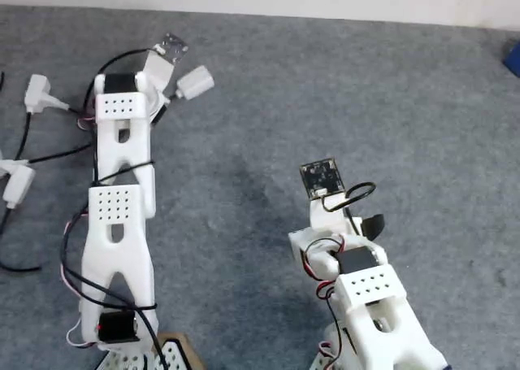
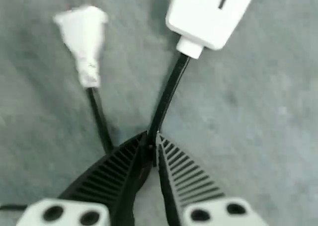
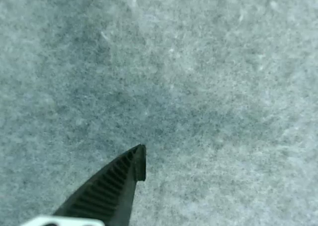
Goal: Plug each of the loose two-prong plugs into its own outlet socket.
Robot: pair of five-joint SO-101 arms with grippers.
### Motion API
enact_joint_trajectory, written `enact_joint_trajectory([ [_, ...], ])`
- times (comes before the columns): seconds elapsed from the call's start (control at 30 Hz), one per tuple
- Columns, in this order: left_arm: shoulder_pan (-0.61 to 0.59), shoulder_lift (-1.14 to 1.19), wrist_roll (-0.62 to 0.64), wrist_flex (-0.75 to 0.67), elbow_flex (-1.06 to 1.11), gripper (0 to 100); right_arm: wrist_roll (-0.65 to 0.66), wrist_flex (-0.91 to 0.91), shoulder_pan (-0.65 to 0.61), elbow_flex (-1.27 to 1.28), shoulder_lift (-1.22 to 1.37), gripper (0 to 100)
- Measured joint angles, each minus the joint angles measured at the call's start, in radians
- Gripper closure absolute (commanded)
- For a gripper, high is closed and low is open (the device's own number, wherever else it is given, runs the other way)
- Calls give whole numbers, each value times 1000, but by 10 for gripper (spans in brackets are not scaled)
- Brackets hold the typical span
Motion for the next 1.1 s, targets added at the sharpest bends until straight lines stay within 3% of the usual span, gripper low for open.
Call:
enact_joint_trajectory([
  [0.13, 35, 8, 9, 227, -155, 995, 0, 0, 0, 0, 0, 452],
  [0.27, 106, -101, 11, 261, -127, 995, 0, 0, 0, 0, 0, 452],
  [0.57, 351, -535, 29, 273, 224, 995, 0, 0, 0, 0, 0, 452],
  [0.67, 377, -657, 31, 273, 376, 995, 0, 0, 0, 0, 0, 452],
  [0.83, 245, -677, 35, 203, 531, 995, 0, 0, 0, 0, 0, 452],
  [1.1, -167, -646, 6, -140, 543, 995, 0, 0, 0, 0, 0, 452],
])
